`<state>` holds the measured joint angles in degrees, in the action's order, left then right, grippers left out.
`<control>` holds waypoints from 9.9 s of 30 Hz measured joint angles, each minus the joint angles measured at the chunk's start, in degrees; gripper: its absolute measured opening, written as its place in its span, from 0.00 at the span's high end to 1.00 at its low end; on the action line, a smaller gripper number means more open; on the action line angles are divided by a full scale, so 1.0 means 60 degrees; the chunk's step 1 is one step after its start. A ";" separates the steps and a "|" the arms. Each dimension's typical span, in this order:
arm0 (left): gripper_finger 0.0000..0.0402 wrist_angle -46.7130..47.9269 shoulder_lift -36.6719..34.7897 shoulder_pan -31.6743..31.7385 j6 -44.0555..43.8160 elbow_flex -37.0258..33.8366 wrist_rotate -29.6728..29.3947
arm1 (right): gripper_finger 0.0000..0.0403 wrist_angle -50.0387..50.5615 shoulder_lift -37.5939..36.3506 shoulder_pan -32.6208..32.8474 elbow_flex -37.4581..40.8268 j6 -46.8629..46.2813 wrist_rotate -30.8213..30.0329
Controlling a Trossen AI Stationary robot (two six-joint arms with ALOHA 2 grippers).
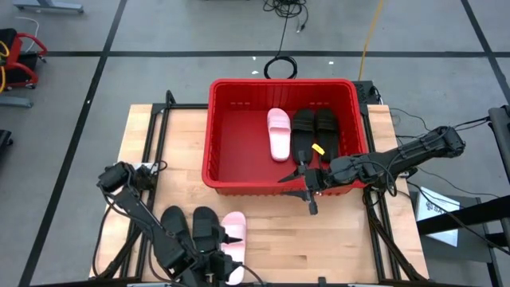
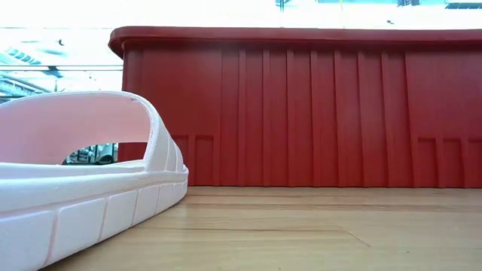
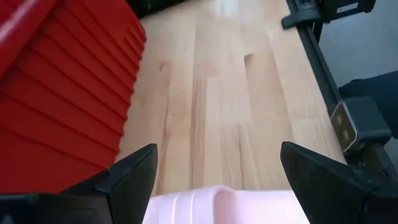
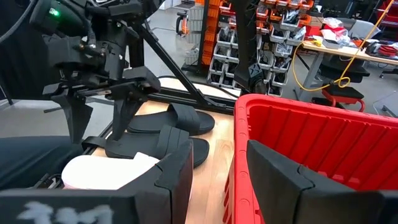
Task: Pick and place slides into bin
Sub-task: Put the pink slide into the red basket
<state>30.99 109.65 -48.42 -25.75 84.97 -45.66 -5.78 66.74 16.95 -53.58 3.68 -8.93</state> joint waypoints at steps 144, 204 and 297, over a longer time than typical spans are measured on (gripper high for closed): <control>0.98 0.3542 -0.4021 0.1361 0.2140 0.1089 0.0089 | 0.65 0.0721 0.0000 0.0004 0.0000 -0.0573 0.0029; 0.98 -0.2966 -0.4767 1.3316 0.8337 -0.1499 0.7821 | 0.65 0.1415 -0.1861 -0.6668 0.0004 0.2288 0.1315; 0.63 -0.5718 0.0233 1.2611 0.7261 -0.2346 0.5419 | 0.65 0.0863 -0.0725 -0.8499 0.0004 0.2317 0.3289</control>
<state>-3.32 111.04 27.24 17.82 70.89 -13.14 -0.60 62.39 -34.04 -53.56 17.58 10.81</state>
